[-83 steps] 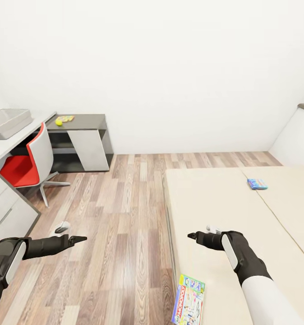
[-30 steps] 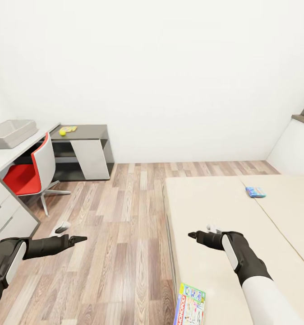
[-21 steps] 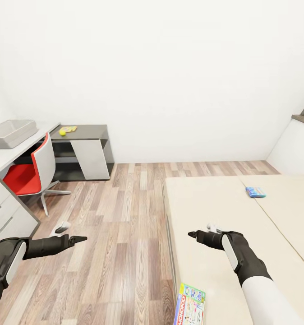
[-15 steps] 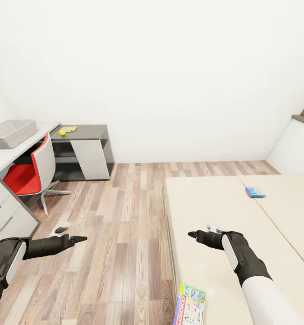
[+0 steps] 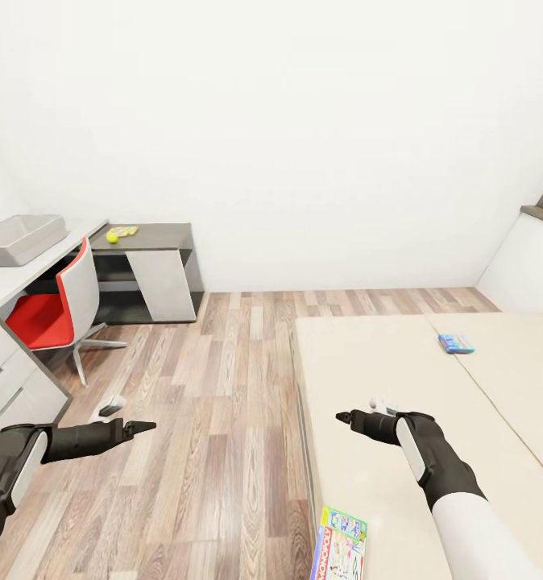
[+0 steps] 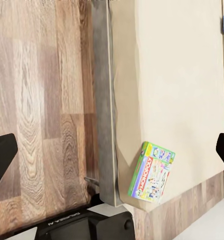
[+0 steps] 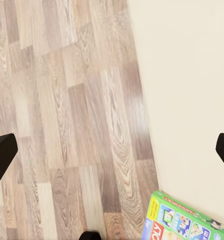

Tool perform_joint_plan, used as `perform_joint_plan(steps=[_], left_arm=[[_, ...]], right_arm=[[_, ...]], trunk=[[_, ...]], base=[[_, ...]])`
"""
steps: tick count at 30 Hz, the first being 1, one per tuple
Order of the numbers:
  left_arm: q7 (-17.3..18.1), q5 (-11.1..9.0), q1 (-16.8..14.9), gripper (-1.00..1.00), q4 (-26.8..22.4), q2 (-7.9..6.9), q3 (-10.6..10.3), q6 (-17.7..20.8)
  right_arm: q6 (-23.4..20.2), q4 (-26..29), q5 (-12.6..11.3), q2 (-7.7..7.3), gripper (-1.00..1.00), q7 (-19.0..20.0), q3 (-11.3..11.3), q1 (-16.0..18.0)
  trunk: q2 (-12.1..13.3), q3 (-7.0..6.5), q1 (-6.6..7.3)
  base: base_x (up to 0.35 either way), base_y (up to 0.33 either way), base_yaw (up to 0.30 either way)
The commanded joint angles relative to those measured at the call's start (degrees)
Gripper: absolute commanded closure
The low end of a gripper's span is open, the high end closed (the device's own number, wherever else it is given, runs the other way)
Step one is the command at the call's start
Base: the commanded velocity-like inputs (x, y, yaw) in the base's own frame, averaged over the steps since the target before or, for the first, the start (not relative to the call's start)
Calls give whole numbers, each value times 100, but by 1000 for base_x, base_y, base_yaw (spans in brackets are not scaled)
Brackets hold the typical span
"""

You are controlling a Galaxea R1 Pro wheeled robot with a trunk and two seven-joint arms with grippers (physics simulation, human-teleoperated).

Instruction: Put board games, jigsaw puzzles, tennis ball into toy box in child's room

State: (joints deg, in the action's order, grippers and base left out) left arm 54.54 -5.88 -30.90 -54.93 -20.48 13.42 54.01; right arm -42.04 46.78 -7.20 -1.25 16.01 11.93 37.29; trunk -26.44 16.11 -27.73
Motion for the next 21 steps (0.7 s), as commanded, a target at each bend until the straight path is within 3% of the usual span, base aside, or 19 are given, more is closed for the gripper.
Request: perform_joint_plan(steps=[1, 21], left_arm=[[-2, -27, -4, -100, 0, -1, 2, 39], [-3, -27, -4, -100, 0, 0, 2, 39]], right_arm=[[-34, 5, -36, 1, -100, -3, 11, 4], [-32, -9, -36, -5, -100, -10, 19, 6]], trunk=[[-9, 2, -3], [-9, -181, -3]], base=[[0, 0, 0], [0, 0, 0]])
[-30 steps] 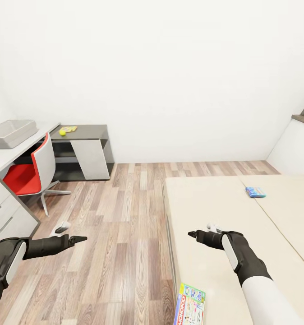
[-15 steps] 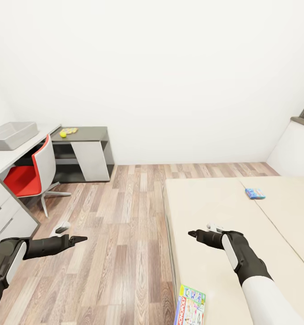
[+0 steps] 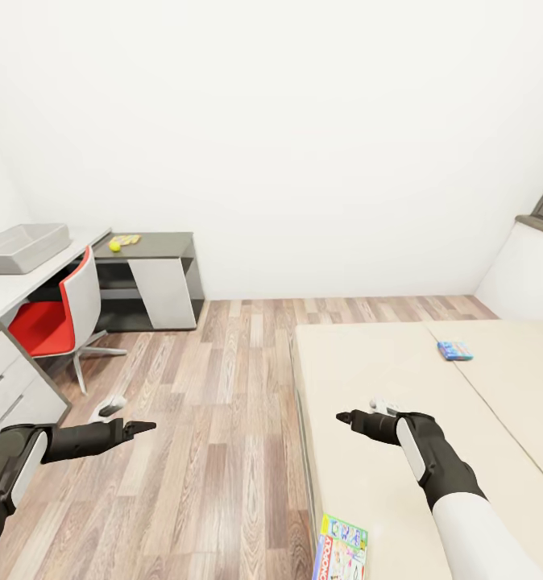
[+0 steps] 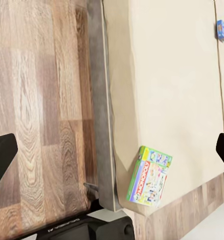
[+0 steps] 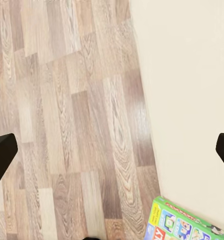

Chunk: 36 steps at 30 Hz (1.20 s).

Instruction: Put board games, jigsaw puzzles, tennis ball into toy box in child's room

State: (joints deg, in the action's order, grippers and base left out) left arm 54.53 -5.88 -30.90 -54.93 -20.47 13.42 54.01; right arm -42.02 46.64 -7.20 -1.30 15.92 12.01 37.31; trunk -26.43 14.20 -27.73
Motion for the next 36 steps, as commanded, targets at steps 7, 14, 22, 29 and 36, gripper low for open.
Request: perform_joint_plan(steps=[7, 14, 22, 29, 36], left_arm=[[-3, -27, -4, -100, 0, -1, 2, 39], [-3, -27, -4, -100, 0, -1, 2, 39], [5, -27, -4, -100, 0, -1, 10, 39], [5, -27, -4, -100, 0, -4, 11, 39], [5, -27, -4, -100, 0, -7, 12, 39]], right_arm=[[-35, -3, -36, 0, -100, -1, 11, 4], [-35, -5, -36, -1, -100, -1, 12, 4], [-38, -6, -42, -1, -100, 5, 12, 4], [-40, -6, -44, -1, -100, 7, 12, 4], [-36, -6, -45, -1, -100, 8, 12, 4]], trunk=[[-9, -56, -3], [-9, -122, -3], [-9, -168, -3], [-9, -173, -3], [-9, -174, -3]], base=[[0, 0, 0], [0, 0, 0], [0, 0, 0], [0, 56, 0], [0, 175, 0]])
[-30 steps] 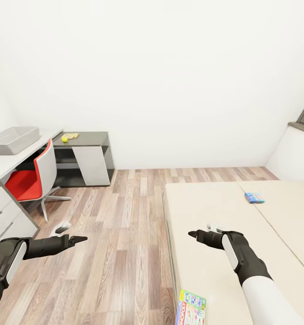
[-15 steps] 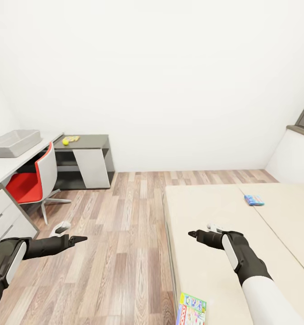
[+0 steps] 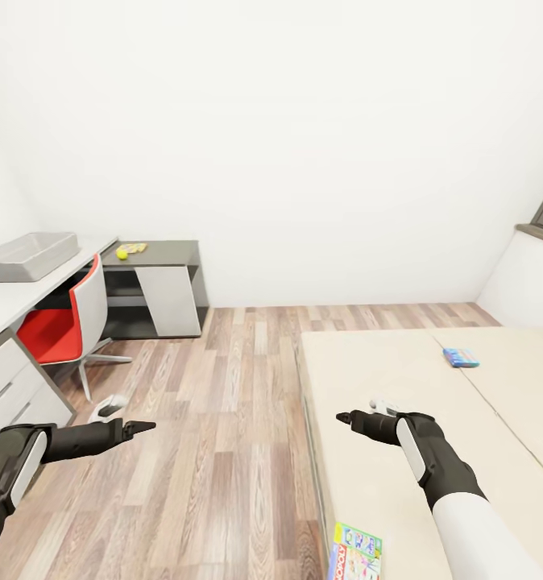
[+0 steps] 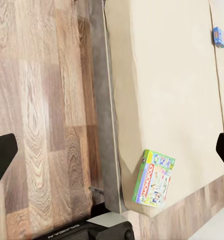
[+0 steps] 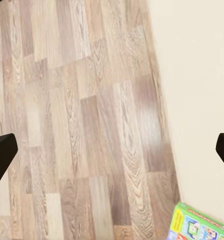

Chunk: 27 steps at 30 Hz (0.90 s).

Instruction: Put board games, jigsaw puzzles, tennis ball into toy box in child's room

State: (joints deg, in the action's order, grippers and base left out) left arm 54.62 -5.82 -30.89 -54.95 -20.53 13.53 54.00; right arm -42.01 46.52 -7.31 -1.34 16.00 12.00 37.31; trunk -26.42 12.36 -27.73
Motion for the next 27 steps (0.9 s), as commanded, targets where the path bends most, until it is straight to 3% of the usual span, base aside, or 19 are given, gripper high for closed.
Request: perform_joint_plan(steps=[1, 27], left_arm=[[-4, -33, -4, -100, 2, -1, 4, 40], [3, -33, -4, -100, 2, -4, 9, 37]], right_arm=[[-36, 6, -32, 2, -100, 0, 13, 5], [-35, -3, -26, 2, -100, -9, 13, 5]], trunk=[[-10, 11, -3], [-10, 11, -3]], base=[[0, 231, 0], [0, 278, 0]])
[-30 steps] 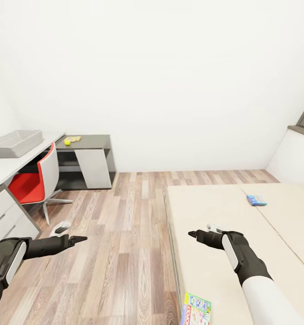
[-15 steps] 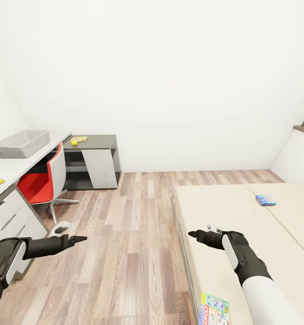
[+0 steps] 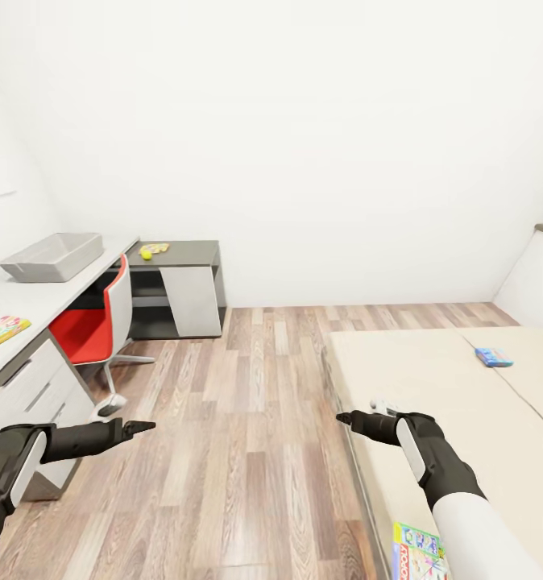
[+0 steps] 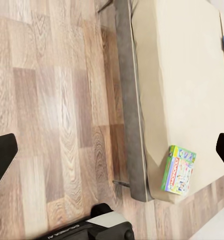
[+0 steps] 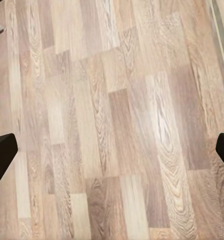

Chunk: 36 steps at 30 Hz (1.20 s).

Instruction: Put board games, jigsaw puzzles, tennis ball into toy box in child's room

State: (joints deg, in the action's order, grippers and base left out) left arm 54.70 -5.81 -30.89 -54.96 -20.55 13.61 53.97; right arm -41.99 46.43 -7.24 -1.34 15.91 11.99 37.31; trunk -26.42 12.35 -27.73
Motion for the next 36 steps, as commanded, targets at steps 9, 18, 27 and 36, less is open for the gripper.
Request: perform_joint_plan(steps=[9, 18, 27, 36], left_arm=[[-3, -34, -4, -100, 2, -1, 1, 36], [-3, -34, -4, -100, 2, 0, 1, 35], [-3, -34, -4, -100, 2, -1, 1, 35], [-3, -41, -4, -100, 2, -1, 1, 35]], right_arm=[[-37, 6, -37, 2, -100, 0, 13, 5], [-51, 11, -67, 9, -100, 12, 13, 5], [-109, 34, -116, 11, -100, 42, 36, 5], [-124, 36, -119, 11, -100, 60, 40, 5]], trunk=[[-10, 11, -3], [-10, 11, -3], [-10, 11, -3], [-10, 11, -3]], base=[[0, 278, 0], [0, 252, 0], [0, 144, -28], [0, 14, -228]])
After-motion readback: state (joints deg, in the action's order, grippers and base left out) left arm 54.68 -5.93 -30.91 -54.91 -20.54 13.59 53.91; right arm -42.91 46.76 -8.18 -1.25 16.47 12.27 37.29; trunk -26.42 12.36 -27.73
